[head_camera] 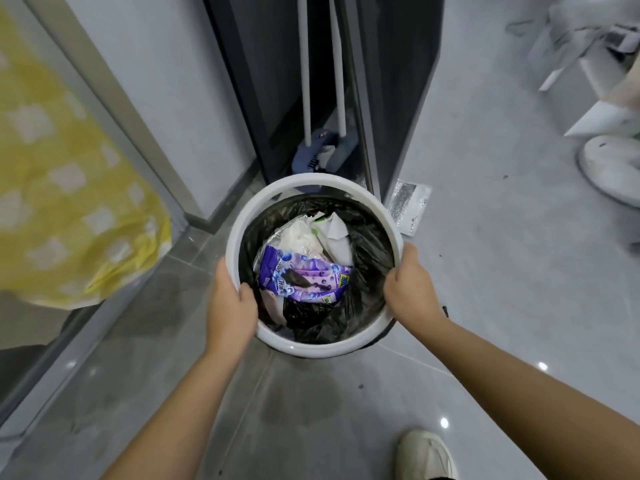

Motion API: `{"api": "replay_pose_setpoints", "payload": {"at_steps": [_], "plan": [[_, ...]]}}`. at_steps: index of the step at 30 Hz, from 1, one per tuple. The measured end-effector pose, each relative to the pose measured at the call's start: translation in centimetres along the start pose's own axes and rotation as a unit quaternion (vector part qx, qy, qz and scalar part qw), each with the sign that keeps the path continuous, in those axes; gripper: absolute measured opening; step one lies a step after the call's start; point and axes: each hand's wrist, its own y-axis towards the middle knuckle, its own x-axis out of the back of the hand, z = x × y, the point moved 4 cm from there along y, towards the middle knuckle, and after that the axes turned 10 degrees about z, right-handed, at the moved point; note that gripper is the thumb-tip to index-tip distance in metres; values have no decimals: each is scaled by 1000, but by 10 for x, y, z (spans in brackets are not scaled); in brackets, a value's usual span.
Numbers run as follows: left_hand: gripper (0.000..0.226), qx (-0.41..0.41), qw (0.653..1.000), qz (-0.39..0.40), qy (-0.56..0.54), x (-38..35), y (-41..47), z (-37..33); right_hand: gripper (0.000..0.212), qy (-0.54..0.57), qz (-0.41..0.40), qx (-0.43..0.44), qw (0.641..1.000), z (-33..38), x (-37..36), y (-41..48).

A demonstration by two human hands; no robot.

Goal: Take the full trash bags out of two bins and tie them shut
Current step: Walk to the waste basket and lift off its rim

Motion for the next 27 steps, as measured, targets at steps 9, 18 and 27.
{"api": "replay_pose_setpoints", "payload": {"at_steps": [9,18,27], "plan": [[30,-101,994,-12,42,10,-15,-45,52,41,-48,10,998,3,19,0],[16,-150,968,120,162,-101,-47,-111,40,73,-175,-166,968,-116,115,-17],[19,-105,938,215,249,-225,-84,-103,32,124,-210,-329,912,-249,106,-59]]}}
